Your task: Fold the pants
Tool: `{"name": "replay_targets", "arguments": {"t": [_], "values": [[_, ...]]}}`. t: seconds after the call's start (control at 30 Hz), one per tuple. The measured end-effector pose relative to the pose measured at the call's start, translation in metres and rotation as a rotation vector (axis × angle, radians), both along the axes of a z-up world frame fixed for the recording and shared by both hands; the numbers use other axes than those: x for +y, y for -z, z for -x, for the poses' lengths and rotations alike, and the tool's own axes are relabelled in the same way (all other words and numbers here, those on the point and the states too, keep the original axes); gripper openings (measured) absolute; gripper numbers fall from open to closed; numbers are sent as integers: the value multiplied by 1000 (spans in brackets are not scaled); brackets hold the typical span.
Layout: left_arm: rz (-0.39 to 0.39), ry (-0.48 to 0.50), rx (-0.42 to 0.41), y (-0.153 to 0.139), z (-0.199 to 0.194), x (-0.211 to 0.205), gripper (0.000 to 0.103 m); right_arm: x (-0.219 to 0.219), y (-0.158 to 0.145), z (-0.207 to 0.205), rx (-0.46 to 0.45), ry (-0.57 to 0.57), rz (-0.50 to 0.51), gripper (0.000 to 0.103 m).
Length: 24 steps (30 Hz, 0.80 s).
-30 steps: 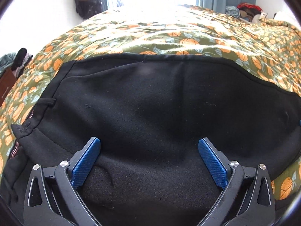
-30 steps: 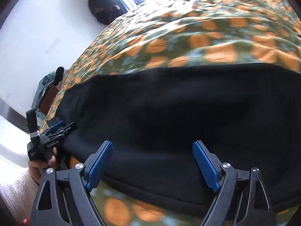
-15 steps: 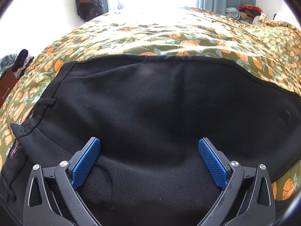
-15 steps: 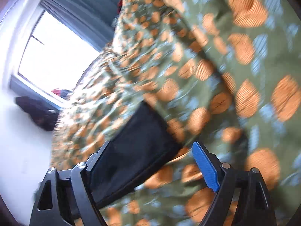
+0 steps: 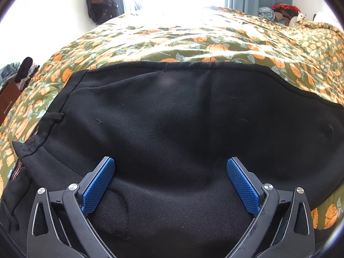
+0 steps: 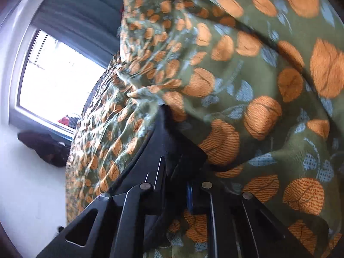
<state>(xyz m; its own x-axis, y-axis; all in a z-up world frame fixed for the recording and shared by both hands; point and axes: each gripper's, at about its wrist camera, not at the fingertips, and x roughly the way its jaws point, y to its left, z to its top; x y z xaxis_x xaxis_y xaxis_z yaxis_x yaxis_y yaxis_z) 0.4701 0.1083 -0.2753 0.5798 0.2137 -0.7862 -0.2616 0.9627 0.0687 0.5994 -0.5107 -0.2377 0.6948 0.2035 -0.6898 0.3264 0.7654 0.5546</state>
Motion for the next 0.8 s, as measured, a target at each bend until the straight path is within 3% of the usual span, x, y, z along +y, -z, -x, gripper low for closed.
{"name": "replay_targets", "arguments": {"t": [0.03, 0.13, 0.23, 0.33, 0.4, 0.47, 0.5, 0.53, 0.6, 0.67, 0.73, 0.8], "values": [[-3, -1, 1, 0, 0, 0, 102, 19, -16, -1, -18, -83, 85, 7], [-12, -3, 7, 1, -2, 0, 102, 89, -64, 27, -103, -361, 331, 6], [-23, -5, 14, 1, -3, -1, 102, 133, -101, 102, -217, -529, 376, 6], [-30, -9, 20, 1, -4, -1, 102, 146, -120, 178, -278, -581, 372, 6], [-36, -13, 24, 1, -5, -2, 102, 136, -116, 227, -274, -553, 353, 6], [-52, -19, 27, 1, -6, -4, 102, 114, -97, 257, -213, -497, 362, 6], [-62, -20, 27, 0, -6, -5, 102, 99, -79, 267, -139, -443, 395, 8], [-77, -21, 28, 0, -6, -7, 102, 83, -62, 274, -74, -380, 442, 25], [-93, -22, 29, -2, -6, -9, 102, 47, -27, 281, 120, -207, 573, 41], [-98, -27, 37, -5, -5, -9, 102, 9, -9, 287, 244, -56, 542, 42], [-103, -32, 54, -12, -1, -11, 102, -13, -14, 302, 224, 61, 465, 46], [-109, -12, 73, -23, 7, -15, 102, -11, -30, 312, 181, 97, 489, 60]]}}
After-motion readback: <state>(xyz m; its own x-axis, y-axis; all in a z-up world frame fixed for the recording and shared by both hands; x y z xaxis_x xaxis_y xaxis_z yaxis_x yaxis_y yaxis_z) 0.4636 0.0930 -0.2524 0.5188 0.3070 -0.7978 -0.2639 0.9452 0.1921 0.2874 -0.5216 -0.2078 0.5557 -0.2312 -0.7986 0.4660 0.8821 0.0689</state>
